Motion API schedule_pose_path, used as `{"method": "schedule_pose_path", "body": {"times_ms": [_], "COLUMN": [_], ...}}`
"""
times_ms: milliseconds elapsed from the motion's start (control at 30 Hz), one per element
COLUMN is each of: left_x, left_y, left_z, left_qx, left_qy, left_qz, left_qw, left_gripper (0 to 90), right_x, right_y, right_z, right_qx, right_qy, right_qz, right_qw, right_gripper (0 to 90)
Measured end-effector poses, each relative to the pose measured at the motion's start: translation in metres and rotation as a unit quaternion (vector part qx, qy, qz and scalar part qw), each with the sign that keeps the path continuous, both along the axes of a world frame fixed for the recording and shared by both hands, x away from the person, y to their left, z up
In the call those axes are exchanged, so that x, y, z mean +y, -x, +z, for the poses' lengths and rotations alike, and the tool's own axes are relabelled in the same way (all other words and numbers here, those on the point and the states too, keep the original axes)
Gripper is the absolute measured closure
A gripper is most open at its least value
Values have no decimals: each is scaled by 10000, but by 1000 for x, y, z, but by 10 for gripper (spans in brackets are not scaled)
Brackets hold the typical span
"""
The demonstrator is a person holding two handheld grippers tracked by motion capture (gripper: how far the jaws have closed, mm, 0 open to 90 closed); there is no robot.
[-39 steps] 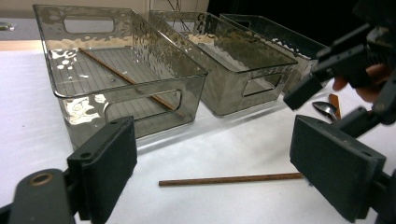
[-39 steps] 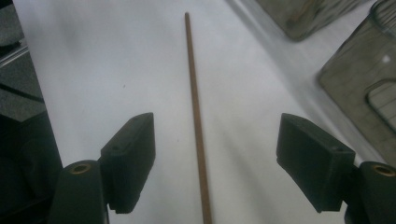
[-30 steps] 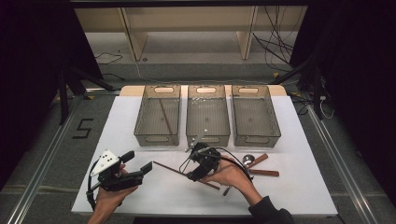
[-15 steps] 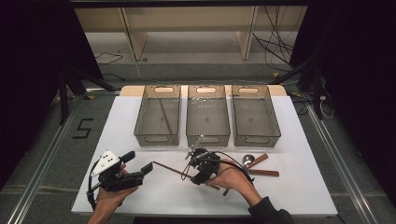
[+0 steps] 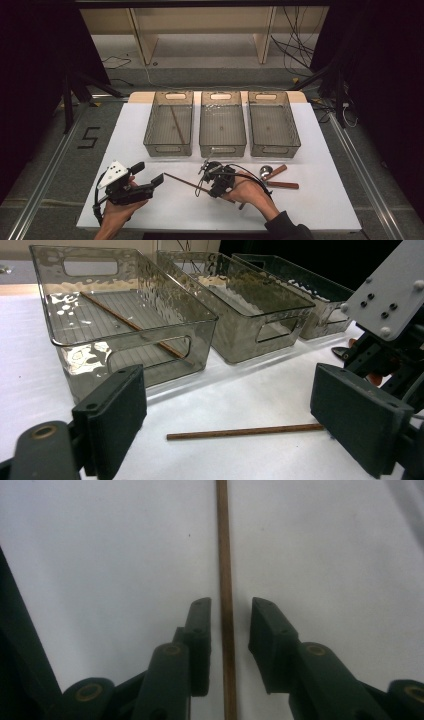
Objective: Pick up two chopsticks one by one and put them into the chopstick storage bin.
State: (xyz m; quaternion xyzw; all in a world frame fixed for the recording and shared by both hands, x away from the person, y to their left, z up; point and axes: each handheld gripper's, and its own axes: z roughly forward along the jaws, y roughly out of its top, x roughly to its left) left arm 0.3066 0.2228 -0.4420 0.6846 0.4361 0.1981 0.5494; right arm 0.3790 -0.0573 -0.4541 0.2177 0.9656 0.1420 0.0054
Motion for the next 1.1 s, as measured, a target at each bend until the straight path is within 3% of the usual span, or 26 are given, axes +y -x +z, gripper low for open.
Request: {"method": "schedule_pose_path", "body": {"times_ms": [300, 533, 900, 1100], "left_x": [0, 0, -1, 0], "left_y": [0, 0, 0, -1], "left_z": [0, 0, 0, 0], "left_qx": [-2, 0, 11, 11], "left_qy": [1, -5, -45, -19], "left_qz": [-1, 7, 9, 32], "left_qw": [10000, 10000, 10000, 10000], "left_gripper": [141, 141, 141, 141], "right_x": [3, 6, 14, 14], "right_y": [2, 2, 1, 0], "right_z": [-5, -6, -5, -3], "right_qx": [-37, -55, -18, -7], "right_qy": [176, 255, 594, 473], "right_qz": [84, 77, 239, 327], "right_qw": [9998, 9996, 9979, 9983], "right_gripper": [799, 830, 850, 851]}}
